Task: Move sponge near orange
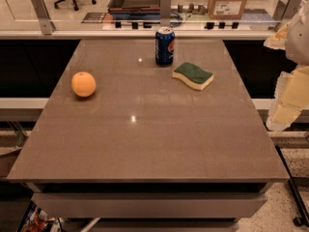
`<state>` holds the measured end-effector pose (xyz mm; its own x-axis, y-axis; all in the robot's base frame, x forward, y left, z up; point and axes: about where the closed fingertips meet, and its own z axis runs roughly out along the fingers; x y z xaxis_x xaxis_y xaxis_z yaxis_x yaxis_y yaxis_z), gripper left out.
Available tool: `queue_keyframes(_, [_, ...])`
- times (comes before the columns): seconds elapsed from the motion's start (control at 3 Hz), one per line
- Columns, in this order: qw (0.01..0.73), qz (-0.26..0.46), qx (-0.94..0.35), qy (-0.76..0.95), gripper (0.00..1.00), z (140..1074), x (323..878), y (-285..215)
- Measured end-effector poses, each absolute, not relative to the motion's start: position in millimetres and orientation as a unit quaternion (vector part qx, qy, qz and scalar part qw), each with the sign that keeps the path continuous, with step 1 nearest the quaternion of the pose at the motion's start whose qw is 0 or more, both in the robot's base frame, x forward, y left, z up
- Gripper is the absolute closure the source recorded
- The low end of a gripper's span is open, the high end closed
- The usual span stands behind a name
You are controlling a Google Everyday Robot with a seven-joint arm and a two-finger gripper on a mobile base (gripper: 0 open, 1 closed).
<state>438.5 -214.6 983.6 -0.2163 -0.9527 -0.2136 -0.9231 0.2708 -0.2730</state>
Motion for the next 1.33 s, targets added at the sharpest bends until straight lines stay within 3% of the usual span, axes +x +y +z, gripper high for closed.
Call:
queue_keyframes(0.67, [0.182, -0.042, -0.596, 0.781, 0.0, 986, 442, -216])
queue_keyframes(1.33, [0.291, 0.027, -0.524, 0.8, 0.0, 974, 486, -219])
